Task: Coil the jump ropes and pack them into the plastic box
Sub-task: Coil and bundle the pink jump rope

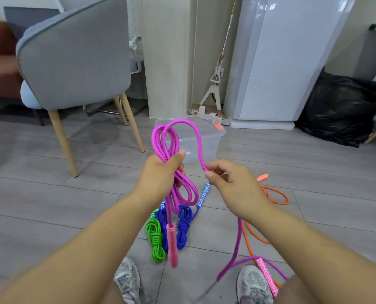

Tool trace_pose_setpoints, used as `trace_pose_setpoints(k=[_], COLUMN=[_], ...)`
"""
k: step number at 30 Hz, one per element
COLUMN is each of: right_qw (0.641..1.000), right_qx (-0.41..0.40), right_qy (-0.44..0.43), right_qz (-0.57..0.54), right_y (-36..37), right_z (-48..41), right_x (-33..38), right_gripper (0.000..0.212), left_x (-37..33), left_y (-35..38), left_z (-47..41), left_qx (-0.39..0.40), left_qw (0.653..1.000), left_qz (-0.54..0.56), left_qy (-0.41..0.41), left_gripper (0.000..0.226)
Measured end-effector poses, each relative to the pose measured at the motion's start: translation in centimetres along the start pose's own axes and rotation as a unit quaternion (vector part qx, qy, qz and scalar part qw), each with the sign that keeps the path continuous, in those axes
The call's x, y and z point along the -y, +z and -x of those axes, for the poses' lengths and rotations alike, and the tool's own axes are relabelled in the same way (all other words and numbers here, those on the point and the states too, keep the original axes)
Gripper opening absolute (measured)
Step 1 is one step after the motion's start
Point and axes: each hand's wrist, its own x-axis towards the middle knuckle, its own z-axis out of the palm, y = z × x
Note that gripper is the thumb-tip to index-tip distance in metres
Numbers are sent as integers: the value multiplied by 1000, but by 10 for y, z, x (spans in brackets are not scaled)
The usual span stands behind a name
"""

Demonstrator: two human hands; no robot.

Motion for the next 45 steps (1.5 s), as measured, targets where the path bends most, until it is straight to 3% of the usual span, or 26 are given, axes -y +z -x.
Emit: trace_pose_setpoints(k=[13, 18, 22, 27, 34, 42, 45], right_qw=[987, 978, 974, 978, 988, 967, 959], right_qx=[57, 78, 90, 99, 115, 146, 145], right_qy=[-72, -84, -96, -67, 20, 111, 122], right_qz=[131, 172, 184, 172, 104, 177, 211], right_y=[15, 14, 11, 5, -21, -57, -64], right_z=[-6, -5, -3, -3, 1, 14, 21], right_x=[17, 17, 17, 9, -18, -71, -76], right_gripper=[26, 26, 26, 27, 23, 16, 14], left_x=[-1, -4, -5, -7, -15, -24, -21], left_y=[1, 0, 0, 0, -9, -23, -26], left_z=[8, 9, 10, 13, 14, 12, 9], left_qx=[7, -9, -18, -15, 23, 20, 11], left_qw=[998, 998, 997, 997, 999, 992, 995], left_qz=[-61, -49, -67, -69, 38, 123, 98], left_qy=[30, 28, 15, 19, -18, -32, -16], left_gripper=[30, 39, 25, 30, 41, 31, 27])
